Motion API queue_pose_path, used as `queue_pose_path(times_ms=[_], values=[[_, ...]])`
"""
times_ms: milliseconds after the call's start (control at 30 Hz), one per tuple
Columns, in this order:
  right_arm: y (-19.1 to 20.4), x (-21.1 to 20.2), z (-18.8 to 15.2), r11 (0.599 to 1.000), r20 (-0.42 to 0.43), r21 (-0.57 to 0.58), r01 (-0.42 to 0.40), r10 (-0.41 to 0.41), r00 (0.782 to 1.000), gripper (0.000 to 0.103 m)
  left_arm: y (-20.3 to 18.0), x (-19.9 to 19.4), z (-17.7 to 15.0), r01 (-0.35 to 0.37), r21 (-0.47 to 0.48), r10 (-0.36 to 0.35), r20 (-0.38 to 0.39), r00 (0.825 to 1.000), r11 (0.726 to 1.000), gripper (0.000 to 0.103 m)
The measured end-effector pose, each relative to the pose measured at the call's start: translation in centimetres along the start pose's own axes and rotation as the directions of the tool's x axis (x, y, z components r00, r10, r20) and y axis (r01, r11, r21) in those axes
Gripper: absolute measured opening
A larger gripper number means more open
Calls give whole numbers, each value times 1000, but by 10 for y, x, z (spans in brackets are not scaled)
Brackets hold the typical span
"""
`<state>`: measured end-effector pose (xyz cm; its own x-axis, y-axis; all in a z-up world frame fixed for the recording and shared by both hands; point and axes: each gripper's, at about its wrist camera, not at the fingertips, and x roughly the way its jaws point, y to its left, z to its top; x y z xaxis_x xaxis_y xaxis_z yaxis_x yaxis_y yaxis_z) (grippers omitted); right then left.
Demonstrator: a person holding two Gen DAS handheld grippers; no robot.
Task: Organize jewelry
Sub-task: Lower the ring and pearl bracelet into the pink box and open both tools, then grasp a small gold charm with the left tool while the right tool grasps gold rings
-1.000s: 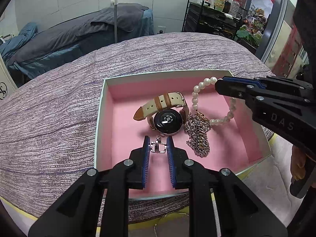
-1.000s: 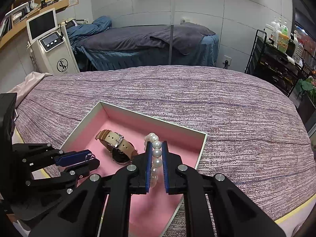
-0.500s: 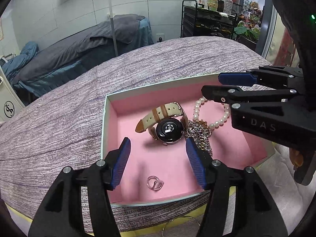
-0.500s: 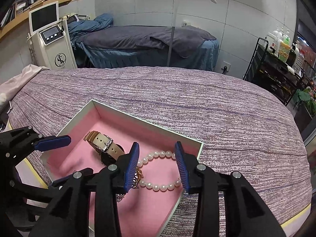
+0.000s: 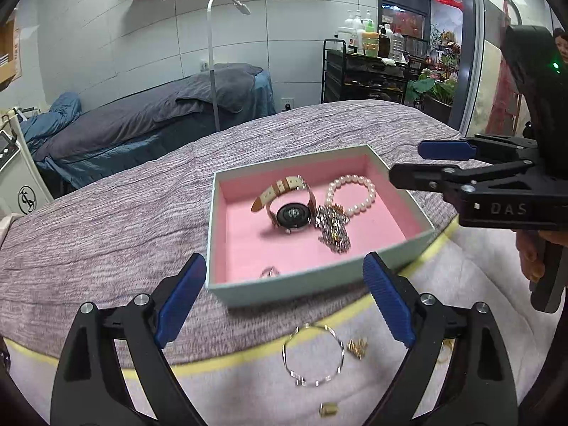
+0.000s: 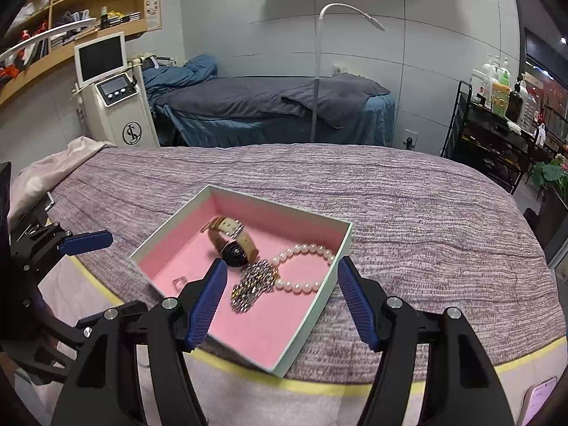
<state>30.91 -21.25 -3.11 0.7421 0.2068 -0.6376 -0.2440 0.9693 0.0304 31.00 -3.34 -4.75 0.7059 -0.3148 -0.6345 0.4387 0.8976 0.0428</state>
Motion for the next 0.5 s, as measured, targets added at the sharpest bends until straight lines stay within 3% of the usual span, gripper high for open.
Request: queue_pose_path(times_ms=[400,500], values=[[30,-37,-85,992,-96,-82,-99,91,991,63,-5,-36,-78,8,-104,-13,-46,999,995,90],[37,-40,-104,988,-109,-124,-94,81,991,62,-8,-41,-98,4,-119,-12,-64,998,993,90]])
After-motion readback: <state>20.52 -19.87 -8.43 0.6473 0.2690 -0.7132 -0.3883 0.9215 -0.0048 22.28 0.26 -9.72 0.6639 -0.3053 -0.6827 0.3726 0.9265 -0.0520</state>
